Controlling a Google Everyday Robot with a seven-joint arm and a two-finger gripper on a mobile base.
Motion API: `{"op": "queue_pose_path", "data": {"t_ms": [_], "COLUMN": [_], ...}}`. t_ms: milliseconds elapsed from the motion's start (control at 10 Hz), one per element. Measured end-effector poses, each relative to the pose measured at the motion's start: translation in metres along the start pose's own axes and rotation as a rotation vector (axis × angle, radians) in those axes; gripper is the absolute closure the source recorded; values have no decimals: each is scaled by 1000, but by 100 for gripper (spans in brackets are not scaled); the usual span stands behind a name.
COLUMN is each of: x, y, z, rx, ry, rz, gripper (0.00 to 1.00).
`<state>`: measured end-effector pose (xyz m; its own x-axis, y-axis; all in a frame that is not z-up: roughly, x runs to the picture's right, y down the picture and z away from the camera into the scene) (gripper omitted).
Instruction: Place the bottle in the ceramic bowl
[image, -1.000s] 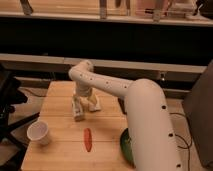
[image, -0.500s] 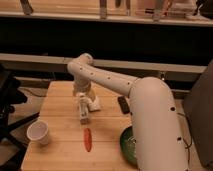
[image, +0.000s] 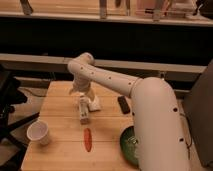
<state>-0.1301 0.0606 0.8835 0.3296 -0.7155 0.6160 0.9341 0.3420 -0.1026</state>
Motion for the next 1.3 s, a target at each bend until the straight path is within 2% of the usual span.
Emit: {"op": "queue_pose_path", "data": {"t_ms": [200,600,800,1100,1300], "x": [-1,3,6,7,9], "y": [0,6,9,6,12], "z": [15,14,25,28,31], "rx": [4,-4,-11,-8,-21], "ry": [-6,-15,-15,-15,-17], "rz": [1,9,14,16,22], "gripper": [20,20,20,20,20]}}
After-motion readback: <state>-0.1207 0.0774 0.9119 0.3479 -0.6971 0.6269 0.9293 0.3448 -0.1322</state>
